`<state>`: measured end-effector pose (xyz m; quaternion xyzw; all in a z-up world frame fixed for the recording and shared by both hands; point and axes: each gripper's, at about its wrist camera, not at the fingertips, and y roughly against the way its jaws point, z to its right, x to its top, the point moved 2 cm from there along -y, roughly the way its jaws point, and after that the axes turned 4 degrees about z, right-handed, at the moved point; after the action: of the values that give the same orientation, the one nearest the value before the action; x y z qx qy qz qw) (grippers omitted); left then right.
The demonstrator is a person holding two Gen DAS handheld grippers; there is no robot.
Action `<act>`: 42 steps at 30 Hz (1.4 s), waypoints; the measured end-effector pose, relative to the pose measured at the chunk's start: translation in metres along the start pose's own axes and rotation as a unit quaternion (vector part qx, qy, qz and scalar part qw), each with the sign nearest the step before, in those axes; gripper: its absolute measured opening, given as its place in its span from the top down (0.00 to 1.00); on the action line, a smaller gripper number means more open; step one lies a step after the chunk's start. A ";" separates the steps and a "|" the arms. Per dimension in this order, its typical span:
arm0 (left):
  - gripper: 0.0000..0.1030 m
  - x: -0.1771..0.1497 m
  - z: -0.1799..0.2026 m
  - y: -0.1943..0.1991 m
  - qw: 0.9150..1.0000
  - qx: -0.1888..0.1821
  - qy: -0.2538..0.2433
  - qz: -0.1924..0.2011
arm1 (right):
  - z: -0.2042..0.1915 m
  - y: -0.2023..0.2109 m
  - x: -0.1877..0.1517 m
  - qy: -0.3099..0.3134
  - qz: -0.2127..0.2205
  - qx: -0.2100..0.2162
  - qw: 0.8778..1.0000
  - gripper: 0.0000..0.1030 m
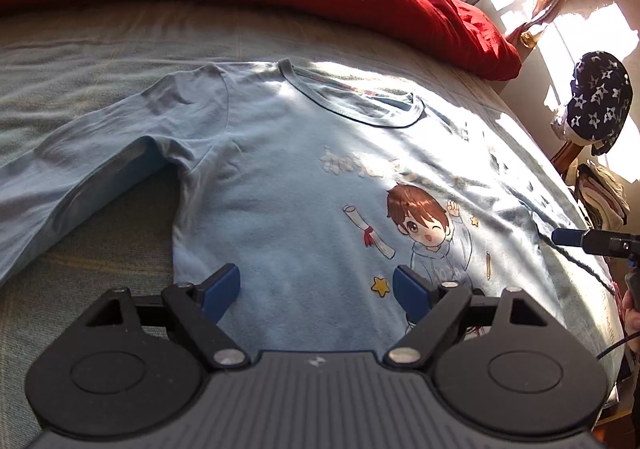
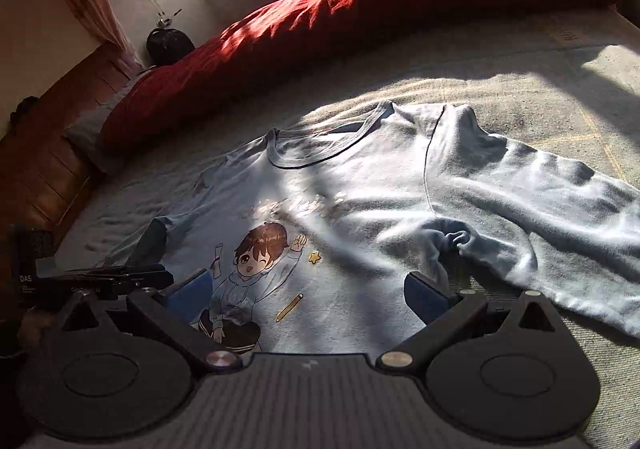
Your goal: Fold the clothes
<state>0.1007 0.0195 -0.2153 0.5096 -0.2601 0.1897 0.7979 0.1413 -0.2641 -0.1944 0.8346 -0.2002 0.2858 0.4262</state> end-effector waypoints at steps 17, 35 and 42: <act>0.50 0.065 -0.104 0.110 0.991 0.120 0.004 0.064 | -0.052 0.000 -0.061 0.075 -0.055 -0.022 0.995 0.00; 0.62 0.088 -0.154 -0.011 0.990 0.086 -0.114 0.016 | -0.048 0.000 -0.045 0.027 0.013 -0.044 0.999 0.00; 0.97 0.089 -0.145 -0.002 0.985 0.105 -0.129 0.035 | -0.051 -0.011 -0.049 0.037 0.001 -0.052 0.998 0.00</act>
<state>0.2044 0.1537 -0.2129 0.6017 -0.3569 0.1765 0.6924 0.0951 -0.2111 -0.2088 0.8000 -0.1997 0.3061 0.4759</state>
